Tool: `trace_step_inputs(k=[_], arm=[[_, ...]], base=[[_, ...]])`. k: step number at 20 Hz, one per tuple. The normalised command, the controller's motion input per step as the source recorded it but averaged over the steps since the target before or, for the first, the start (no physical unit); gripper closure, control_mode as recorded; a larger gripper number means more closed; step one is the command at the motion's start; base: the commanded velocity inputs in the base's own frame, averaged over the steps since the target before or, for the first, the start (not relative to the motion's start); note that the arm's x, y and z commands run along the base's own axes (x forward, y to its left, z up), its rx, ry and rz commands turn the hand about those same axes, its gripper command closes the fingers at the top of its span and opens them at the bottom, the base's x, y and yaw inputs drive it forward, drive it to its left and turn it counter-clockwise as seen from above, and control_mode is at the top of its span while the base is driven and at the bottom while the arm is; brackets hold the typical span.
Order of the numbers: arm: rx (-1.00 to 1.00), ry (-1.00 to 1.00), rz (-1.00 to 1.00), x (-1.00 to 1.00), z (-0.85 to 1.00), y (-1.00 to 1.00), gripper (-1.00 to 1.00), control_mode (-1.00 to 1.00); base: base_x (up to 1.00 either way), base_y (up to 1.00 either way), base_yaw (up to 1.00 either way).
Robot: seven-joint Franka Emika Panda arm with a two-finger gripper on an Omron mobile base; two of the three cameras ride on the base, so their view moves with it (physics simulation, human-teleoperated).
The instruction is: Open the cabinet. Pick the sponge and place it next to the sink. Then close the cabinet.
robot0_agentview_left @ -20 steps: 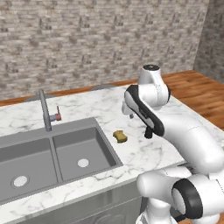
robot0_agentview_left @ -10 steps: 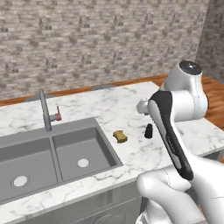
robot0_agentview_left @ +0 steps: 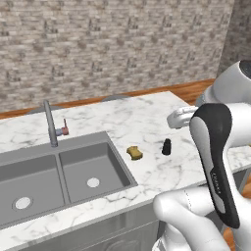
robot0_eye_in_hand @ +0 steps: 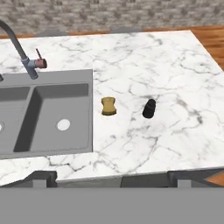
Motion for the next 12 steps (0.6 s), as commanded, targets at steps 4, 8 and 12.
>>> trace_step_inputs(k=[4, 8, 12], arm=[[0.00, 0.00, 0.00, 0.00, 0.00, 0.00, -1.00, -1.00], [0.00, 0.03, 0.00, 0.00, 0.00, 0.00, -1.00, -1.00], [0.00, 0.02, 0.00, -0.03, 0.00, 0.00, -1.00, -1.00]], base=[[0.00, 0.00, 0.00], [0.00, 0.00, 0.00], [0.00, 0.00, 0.00]])
